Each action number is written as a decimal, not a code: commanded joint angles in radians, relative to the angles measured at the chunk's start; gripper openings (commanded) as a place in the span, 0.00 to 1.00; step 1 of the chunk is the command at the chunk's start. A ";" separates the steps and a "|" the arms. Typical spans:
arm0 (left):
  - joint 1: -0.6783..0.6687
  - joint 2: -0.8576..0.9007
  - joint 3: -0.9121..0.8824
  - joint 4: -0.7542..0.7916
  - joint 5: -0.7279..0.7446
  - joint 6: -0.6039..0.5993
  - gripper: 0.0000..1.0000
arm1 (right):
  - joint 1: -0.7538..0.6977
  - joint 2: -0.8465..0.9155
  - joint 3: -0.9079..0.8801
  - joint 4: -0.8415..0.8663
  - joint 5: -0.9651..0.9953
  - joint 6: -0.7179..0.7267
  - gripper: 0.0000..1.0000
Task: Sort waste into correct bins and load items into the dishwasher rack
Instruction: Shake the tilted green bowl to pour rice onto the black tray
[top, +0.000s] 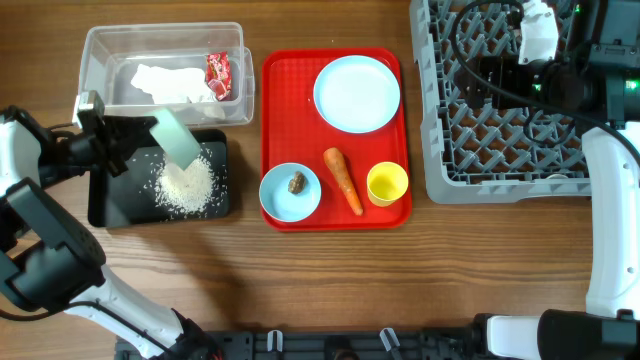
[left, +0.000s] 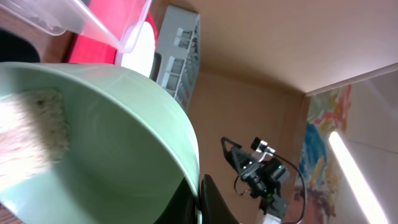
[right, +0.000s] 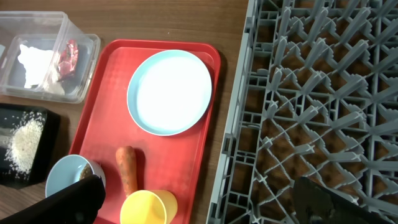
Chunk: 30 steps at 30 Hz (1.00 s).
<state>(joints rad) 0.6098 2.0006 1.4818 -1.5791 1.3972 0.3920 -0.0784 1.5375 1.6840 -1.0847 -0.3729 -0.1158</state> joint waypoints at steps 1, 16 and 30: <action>0.004 -0.019 -0.003 -0.008 0.079 0.028 0.04 | -0.002 0.017 0.009 0.003 0.007 0.010 0.99; 0.004 -0.020 -0.003 -0.061 0.157 0.028 0.04 | -0.002 0.017 0.009 0.002 0.007 0.010 1.00; 0.004 -0.064 -0.003 -0.079 0.180 0.050 0.04 | -0.002 0.017 0.009 0.000 0.007 0.010 1.00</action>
<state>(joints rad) 0.6109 1.9686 1.4818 -1.6630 1.5436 0.4145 -0.0784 1.5375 1.6840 -1.0851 -0.3729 -0.1158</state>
